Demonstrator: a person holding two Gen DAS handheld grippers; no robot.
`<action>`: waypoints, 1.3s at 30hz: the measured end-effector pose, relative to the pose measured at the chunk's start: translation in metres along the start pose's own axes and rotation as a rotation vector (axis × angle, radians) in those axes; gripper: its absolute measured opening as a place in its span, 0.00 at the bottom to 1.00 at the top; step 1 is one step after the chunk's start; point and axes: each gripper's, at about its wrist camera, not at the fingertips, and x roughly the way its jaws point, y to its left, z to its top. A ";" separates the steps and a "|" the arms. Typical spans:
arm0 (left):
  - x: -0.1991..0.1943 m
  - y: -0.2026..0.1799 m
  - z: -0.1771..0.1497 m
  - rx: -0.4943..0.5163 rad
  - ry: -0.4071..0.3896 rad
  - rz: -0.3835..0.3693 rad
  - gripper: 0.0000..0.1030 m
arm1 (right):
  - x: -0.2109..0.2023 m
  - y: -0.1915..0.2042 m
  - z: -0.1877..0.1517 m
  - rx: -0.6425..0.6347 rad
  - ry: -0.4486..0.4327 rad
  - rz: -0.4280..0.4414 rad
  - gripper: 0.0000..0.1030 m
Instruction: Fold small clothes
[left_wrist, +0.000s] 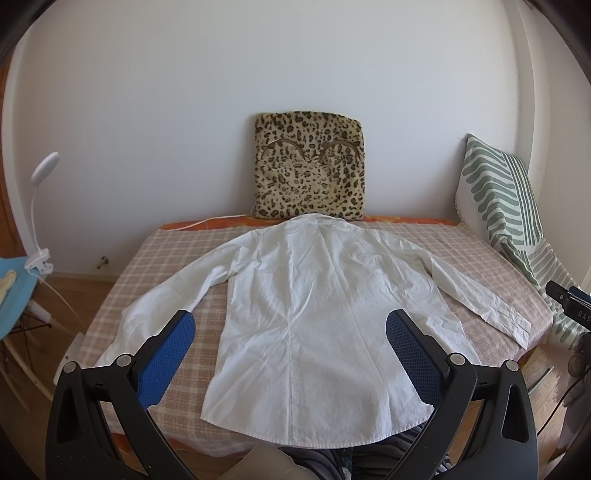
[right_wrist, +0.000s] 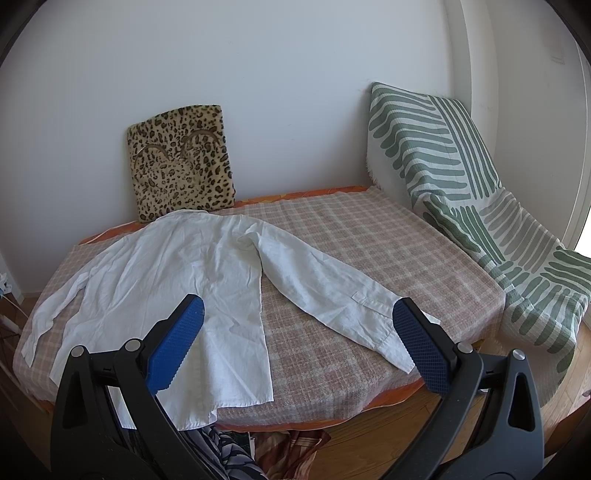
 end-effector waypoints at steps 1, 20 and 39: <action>0.000 0.000 0.000 0.000 0.000 0.002 0.99 | 0.002 0.000 -0.002 0.001 0.000 0.000 1.00; -0.011 0.042 -0.009 -0.063 -0.005 0.127 0.99 | 0.026 0.034 0.010 -0.027 0.030 0.097 1.00; -0.004 0.223 -0.035 -0.332 0.098 0.188 0.56 | 0.055 0.146 0.047 -0.147 0.090 0.466 0.97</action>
